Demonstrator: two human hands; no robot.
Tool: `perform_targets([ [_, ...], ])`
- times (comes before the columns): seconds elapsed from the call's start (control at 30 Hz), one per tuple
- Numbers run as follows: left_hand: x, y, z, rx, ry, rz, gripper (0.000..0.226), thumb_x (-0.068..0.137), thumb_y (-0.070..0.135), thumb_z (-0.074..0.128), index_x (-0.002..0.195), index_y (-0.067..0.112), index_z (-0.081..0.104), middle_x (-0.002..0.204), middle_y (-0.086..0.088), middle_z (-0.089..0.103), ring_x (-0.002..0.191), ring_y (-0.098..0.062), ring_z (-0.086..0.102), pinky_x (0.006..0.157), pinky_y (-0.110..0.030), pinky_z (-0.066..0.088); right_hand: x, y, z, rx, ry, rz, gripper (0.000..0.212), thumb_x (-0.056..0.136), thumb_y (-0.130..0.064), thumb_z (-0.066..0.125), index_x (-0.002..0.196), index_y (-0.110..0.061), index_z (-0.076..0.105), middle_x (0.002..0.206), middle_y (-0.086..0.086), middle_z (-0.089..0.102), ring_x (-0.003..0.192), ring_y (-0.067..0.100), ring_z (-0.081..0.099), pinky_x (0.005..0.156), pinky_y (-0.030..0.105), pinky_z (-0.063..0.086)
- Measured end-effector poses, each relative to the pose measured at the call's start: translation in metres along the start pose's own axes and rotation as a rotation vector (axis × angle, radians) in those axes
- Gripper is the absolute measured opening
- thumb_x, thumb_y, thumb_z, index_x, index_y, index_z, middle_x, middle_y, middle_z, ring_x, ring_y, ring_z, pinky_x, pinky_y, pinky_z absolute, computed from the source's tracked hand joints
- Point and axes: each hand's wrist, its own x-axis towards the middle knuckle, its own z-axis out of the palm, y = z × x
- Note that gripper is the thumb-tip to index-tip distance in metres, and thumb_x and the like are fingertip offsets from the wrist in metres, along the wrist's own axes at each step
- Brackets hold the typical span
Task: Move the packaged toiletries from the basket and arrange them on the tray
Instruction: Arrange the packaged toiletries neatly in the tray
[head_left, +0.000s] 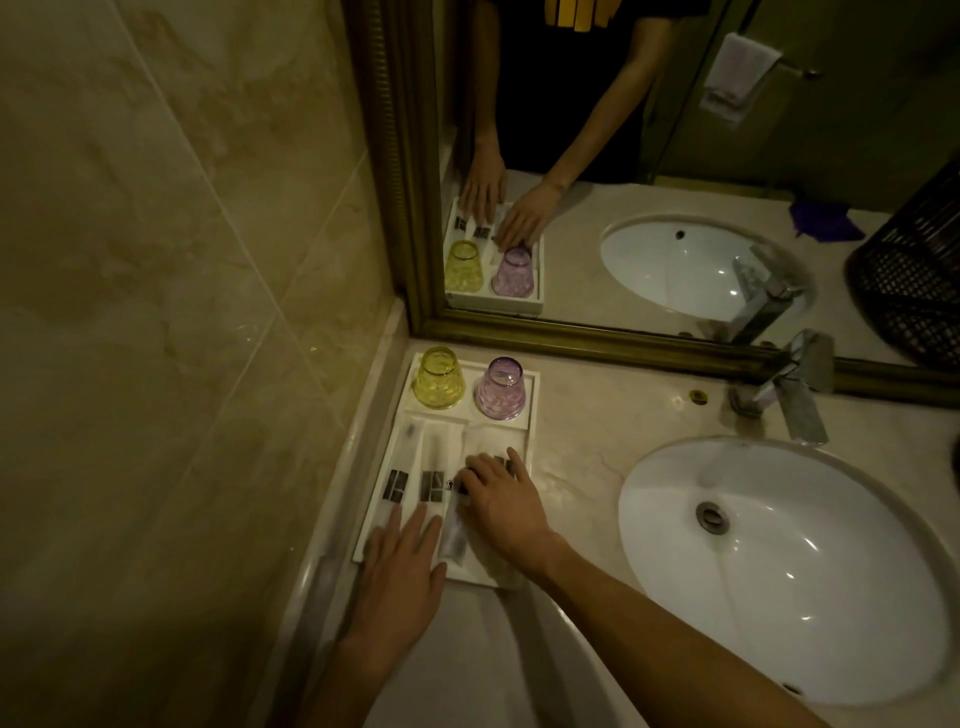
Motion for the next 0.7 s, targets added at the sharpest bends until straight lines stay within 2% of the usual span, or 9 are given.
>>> perform_targets([
  [0.07,0.0,0.001,-0.003,-0.002,0.011,0.007,0.065,0.094,0.05,0.024,0.146,0.021,0.05,0.156,-0.007,0.045,0.147,-0.033,0.034,0.114,-0.053,0.031,0.001,-0.003,0.0,0.017,0.014,0.02,0.036,0.097,-0.03,0.049,0.129,-0.018,0.058,0.141,0.005,0.053,0.139,0.026,0.044,0.122,0.055,0.011],
  [0.13,-0.001,0.001,-0.007,0.006,0.035,0.007,0.062,0.093,0.047,0.032,0.145,0.02,0.052,0.154,-0.009,0.048,0.145,-0.032,0.038,0.114,-0.052,0.034,0.002,-0.005,-0.001,0.047,0.026,0.02,0.043,0.098,-0.029,0.053,0.14,-0.019,0.051,0.152,0.006,0.046,0.147,0.028,0.036,0.123,0.057,0.009],
  [0.2,-0.002,0.0,-0.01,0.005,0.054,-0.027,0.059,0.094,0.042,0.045,0.147,0.017,0.049,0.156,-0.01,0.044,0.146,-0.03,0.036,0.116,-0.047,0.031,0.006,-0.007,-0.003,0.055,0.024,-0.056,0.056,0.1,-0.03,0.054,0.153,-0.02,0.037,0.164,0.006,0.032,0.153,0.026,0.024,0.124,0.056,0.007],
  [0.3,-0.005,-0.005,-0.006,-0.049,0.076,-0.086,0.063,0.092,0.035,0.062,0.148,0.01,0.046,0.157,-0.014,0.042,0.147,-0.028,0.035,0.117,-0.042,0.029,0.015,-0.01,-0.004,0.027,-0.088,-0.192,0.07,0.098,-0.039,0.055,0.159,-0.02,0.025,0.168,0.005,0.02,0.156,0.023,0.015,0.125,0.054,0.003],
  [0.37,-0.006,-0.009,-0.001,-0.07,0.059,-0.088,0.064,0.096,0.036,0.057,0.151,0.009,0.039,0.161,-0.013,0.035,0.15,-0.026,0.028,0.119,-0.04,0.024,0.019,-0.013,-0.002,-0.008,-0.157,-0.186,0.077,0.097,-0.048,0.055,0.16,-0.019,0.023,0.169,0.006,0.018,0.155,0.024,0.017,0.125,0.054,0.003],
  [0.47,-0.006,-0.01,0.001,-0.097,0.044,-0.087,0.064,0.101,0.042,0.042,0.155,0.011,0.029,0.166,-0.01,0.023,0.154,-0.022,0.015,0.121,-0.038,0.018,0.021,-0.018,0.002,-0.052,-0.168,-0.141,0.08,0.096,-0.051,0.055,0.16,-0.014,0.022,0.168,0.011,0.019,0.154,0.028,0.021,0.126,0.053,0.004],
  [0.6,-0.009,-0.008,-0.003,-0.055,0.083,-0.078,0.065,0.098,0.047,0.031,0.151,0.009,0.04,0.161,-0.012,0.035,0.15,-0.025,0.028,0.117,-0.043,0.03,0.023,-0.024,0.001,-0.055,-0.16,-0.113,0.079,0.097,-0.045,0.056,0.159,-0.009,0.022,0.167,0.016,0.02,0.153,0.032,0.023,0.126,0.051,0.006],
  [0.7,-0.008,-0.01,0.003,-0.087,0.051,-0.09,0.065,0.101,0.047,0.035,0.156,0.012,0.027,0.166,-0.009,0.021,0.154,-0.022,0.013,0.122,-0.041,0.018,0.02,-0.023,0.001,-0.037,-0.157,-0.102,0.08,0.097,-0.042,0.057,0.159,-0.008,0.021,0.167,0.017,0.018,0.153,0.033,0.022,0.125,0.052,0.007],
])
